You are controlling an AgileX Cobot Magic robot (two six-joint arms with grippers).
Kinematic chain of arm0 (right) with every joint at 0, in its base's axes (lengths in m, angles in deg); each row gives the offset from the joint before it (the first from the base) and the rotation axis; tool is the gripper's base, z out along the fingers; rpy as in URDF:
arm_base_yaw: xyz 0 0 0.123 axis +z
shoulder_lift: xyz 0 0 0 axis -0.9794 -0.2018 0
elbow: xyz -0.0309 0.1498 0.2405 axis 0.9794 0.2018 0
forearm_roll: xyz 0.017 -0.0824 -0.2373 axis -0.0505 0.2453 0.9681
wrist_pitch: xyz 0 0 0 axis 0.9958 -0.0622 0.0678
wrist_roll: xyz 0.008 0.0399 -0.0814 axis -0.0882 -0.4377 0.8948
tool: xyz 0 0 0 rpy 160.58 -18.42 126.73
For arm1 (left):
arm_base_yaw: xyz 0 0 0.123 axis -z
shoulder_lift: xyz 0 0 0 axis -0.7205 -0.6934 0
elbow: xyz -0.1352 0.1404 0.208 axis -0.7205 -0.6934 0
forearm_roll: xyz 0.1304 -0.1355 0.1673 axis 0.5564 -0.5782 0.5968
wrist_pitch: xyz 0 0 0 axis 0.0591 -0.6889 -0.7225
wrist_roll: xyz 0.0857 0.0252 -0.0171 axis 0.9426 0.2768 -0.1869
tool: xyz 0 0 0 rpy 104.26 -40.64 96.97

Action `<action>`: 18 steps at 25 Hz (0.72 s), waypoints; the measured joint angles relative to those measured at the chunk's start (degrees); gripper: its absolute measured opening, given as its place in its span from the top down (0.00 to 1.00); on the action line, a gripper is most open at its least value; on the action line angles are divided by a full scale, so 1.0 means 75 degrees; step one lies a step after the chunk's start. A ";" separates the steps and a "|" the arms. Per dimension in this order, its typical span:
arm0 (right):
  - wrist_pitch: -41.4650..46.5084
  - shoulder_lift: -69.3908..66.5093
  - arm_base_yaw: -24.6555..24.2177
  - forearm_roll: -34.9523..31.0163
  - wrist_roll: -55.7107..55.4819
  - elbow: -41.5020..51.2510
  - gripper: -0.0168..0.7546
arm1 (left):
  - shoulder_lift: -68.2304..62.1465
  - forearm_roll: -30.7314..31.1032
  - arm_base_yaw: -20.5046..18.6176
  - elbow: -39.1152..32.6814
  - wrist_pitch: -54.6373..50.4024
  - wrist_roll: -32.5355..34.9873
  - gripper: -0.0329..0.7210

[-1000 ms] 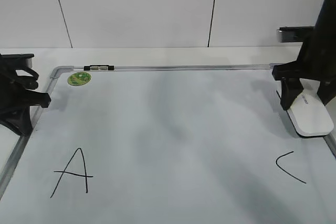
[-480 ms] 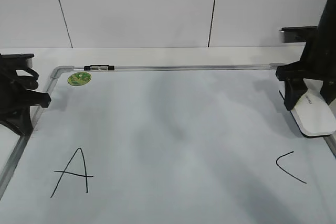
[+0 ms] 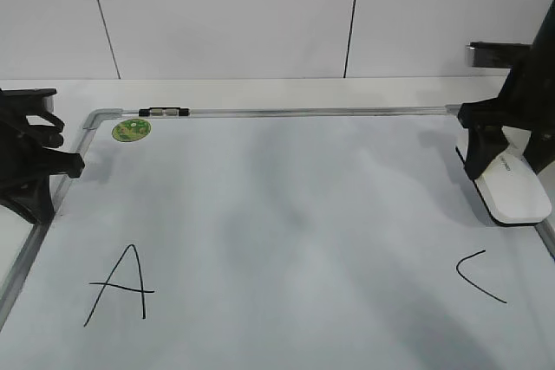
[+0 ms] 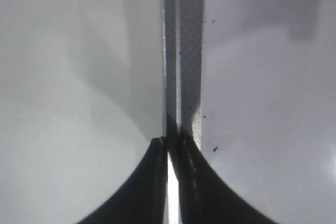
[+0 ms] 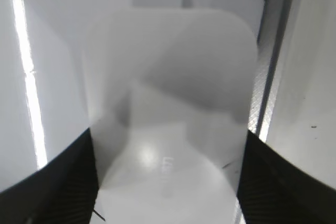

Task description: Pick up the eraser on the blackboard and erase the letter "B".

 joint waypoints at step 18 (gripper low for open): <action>-0.0126 -0.0270 -0.0061 0.0233 0.0036 -0.0005 0.28 | 0.0000 -0.0014 0.0000 0.0000 0.0000 0.0013 0.92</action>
